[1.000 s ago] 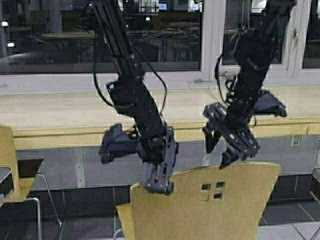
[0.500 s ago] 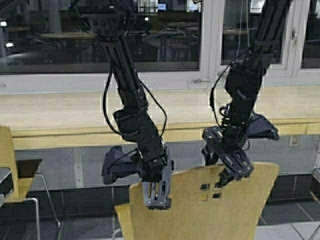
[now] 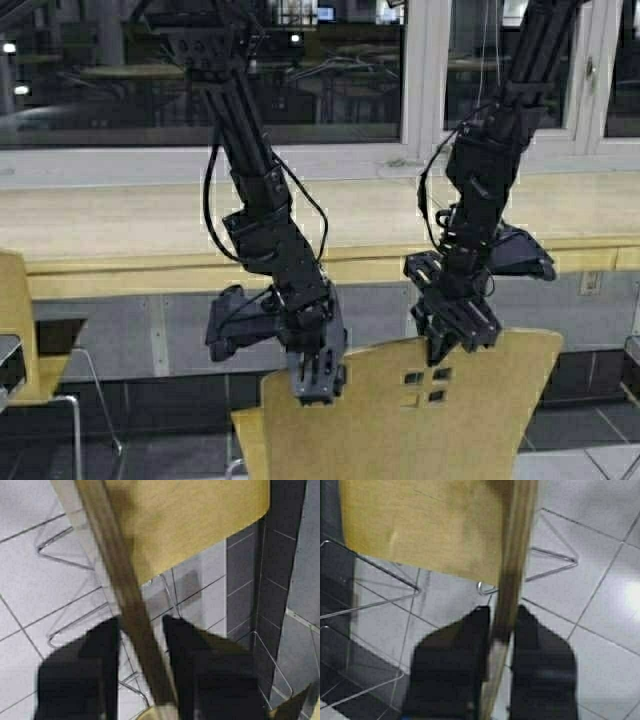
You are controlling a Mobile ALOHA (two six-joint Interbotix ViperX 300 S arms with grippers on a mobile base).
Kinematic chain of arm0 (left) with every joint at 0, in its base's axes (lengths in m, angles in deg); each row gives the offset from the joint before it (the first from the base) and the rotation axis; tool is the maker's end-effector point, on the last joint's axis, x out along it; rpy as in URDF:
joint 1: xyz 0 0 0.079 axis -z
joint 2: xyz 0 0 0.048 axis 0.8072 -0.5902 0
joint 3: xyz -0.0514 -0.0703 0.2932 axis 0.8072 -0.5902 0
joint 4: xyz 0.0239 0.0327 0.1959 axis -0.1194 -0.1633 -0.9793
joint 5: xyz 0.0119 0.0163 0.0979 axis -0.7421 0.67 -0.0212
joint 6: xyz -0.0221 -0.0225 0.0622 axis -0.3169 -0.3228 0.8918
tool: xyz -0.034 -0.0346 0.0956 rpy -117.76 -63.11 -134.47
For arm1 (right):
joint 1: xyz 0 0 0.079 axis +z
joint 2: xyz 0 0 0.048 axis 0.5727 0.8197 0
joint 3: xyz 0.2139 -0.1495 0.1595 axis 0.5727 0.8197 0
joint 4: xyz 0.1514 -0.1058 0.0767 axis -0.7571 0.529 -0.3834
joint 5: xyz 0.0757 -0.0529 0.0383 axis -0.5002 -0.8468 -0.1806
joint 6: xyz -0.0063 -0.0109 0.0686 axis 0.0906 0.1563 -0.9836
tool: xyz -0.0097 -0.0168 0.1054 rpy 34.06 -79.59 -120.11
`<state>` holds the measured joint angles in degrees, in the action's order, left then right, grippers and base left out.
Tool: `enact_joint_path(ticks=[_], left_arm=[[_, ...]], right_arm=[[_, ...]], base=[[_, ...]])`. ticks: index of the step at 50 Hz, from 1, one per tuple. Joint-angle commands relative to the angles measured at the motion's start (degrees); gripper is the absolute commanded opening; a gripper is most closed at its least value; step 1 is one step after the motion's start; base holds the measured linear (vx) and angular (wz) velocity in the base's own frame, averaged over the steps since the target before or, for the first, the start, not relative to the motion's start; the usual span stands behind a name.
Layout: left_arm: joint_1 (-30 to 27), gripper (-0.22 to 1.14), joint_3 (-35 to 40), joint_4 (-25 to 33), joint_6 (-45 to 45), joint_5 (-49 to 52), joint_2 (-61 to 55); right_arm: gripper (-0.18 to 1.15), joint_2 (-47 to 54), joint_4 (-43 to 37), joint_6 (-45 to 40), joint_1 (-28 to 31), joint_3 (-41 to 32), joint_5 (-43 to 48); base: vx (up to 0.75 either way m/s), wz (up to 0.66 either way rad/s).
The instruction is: Push the chairs under the table
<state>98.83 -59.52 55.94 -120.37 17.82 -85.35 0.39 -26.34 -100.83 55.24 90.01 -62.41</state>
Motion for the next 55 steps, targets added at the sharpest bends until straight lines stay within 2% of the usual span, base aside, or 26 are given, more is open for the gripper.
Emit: enact_joint_path(ticks=[1,6,21,28,40,45,55], left_arm=[[-0.53,0.06,-0.09,0.0,0.53,-0.09,0.62],[-1.49,0.04,-1.41,0.0,0.53,-0.62,0.79],[-2.99,0.02,-3.25,-0.62,0.53,-2.72,0.88],[-4.22,0.02,-3.43,-2.64,0.62,-2.64,1.14],[-7.91,0.02,-3.6,-10.2,0.62,-2.64,2.46],[-9.32,0.02,-4.04,-10.63,0.62,-2.46,3.08],[-11.25,0.02,-4.75,-10.72,0.62,-2.46,3.34]], right_arm=[[0.1,0.0,0.97,2.46,0.26,-2.46,-0.79],[0.05,0.26,1.85,2.46,0.35,-4.13,-1.67],[0.05,0.53,1.93,2.37,0.44,-4.83,-2.46],[0.05,0.18,1.41,1.14,1.05,-4.04,-2.37],[0.05,0.26,-3.25,0.53,3.78,-6.24,-2.29],[0.05,1.05,-6.33,0.7,5.1,-8.35,-2.37],[0.05,2.72,-7.21,0.35,5.89,-10.81,-2.9]], base=[[0.0,0.0],[0.01,0.03],[0.08,0.08],[0.22,0.05],[0.21,-0.03],[0.21,-0.07],[0.23,0.0]])
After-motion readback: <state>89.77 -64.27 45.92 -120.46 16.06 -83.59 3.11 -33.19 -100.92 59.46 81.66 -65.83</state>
